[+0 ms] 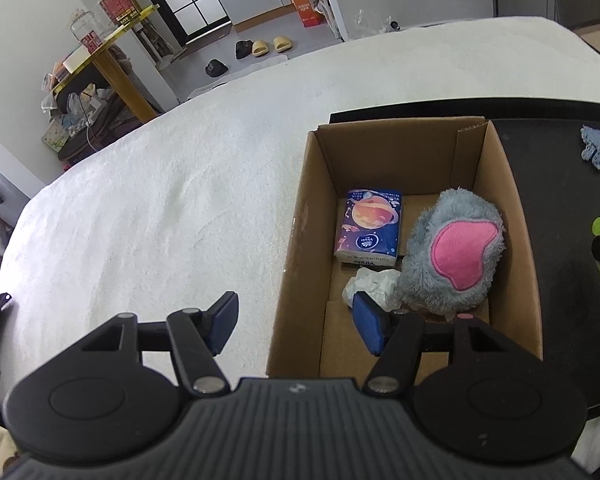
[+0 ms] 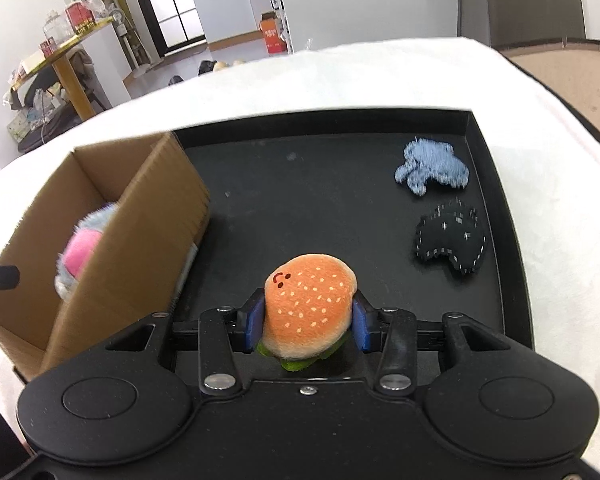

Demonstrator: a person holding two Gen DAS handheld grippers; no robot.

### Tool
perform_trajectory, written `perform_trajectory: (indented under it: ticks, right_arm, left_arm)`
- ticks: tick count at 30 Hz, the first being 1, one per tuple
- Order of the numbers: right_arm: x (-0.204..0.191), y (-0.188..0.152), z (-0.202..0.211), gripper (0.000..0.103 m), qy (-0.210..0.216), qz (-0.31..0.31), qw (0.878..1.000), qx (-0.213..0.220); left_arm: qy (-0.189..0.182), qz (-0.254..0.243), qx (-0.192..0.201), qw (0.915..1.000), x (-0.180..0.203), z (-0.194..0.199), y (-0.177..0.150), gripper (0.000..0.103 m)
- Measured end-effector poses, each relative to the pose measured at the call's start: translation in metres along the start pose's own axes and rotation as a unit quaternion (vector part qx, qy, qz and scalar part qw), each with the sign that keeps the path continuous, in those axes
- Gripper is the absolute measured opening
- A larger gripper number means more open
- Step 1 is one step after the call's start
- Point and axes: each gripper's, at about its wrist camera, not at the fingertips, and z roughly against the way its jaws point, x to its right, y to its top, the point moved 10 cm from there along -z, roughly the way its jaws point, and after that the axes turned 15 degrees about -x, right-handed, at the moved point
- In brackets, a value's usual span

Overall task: Organize soft objects
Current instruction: 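Carry the burger plush with the right tool and release it into the box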

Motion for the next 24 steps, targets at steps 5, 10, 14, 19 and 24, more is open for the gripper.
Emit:
perform_trajectory:
  ticks: [5, 10, 14, 19, 24]
  right_arm:
    - [-0.012, 0.012, 0.023, 0.043, 0.004, 0.01, 1.0, 0.021]
    - [-0.028, 0.023, 0.043, 0.043, 0.005, 0.027, 0.999, 0.043]
    - [-0.039, 0.029, 0.052, 0.043, -0.001, 0.044, 0.998, 0.053]
    - [-0.054, 0.033, 0.057, 0.043, -0.008, 0.064, 0.996, 0.057]
    - [-0.073, 0.04, 0.062, 0.043, -0.015, 0.086, 0.994, 0.061]
  left_arm:
    - [-0.018, 0.012, 0.007, 0.9997, -0.005, 0.004, -0.003, 0.062]
    - [-0.032, 0.019, 0.005, 0.9993, -0.011, 0.006, -0.004, 0.061]
    - [-0.042, 0.025, 0.003, 0.9988, -0.014, 0.005, -0.007, 0.061]
    - [-0.055, 0.039, -0.016, 0.9976, -0.021, -0.003, -0.009, 0.061]
    - [-0.072, 0.042, -0.023, 0.9962, -0.023, -0.007, -0.011, 0.061]
